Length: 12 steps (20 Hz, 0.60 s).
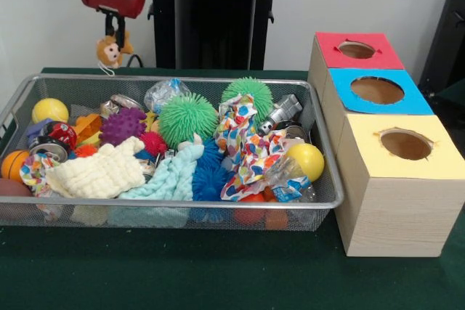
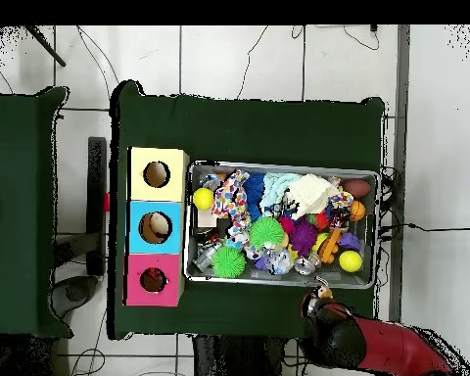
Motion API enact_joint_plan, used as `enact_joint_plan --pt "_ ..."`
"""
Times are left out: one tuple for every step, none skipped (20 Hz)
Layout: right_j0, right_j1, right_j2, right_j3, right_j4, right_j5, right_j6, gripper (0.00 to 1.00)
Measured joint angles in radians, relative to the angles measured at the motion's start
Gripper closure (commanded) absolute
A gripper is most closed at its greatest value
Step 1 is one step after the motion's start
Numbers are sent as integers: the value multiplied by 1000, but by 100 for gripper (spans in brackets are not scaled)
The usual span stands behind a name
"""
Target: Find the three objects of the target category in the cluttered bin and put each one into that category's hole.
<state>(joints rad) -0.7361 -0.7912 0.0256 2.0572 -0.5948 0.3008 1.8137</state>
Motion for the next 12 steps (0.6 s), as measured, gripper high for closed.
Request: enact_joint_plan --pt "7 0 2 3 -5 0 0 100" --pt "19 0 6 9 -12 0 0 100" --pt "31 1 9 15 -15 0 0 100" --pt "40 1 10 18 -17 0 0 100" --pt "64 1 13 28 -18 0 0 100" --pt "81 1 13 34 -18 0 0 100" --pt "92 1 13 37 -18 0 0 100" --pt "103 1 13 40 -18 0 0 100" --pt "133 1 13 50 -18 -3 0 100" --pt "159 1 12 59 -18 -10 0 100" --pt "172 1 11 64 -18 -14 0 100" --pt "191 1 9 71 -17 -24 0 100"
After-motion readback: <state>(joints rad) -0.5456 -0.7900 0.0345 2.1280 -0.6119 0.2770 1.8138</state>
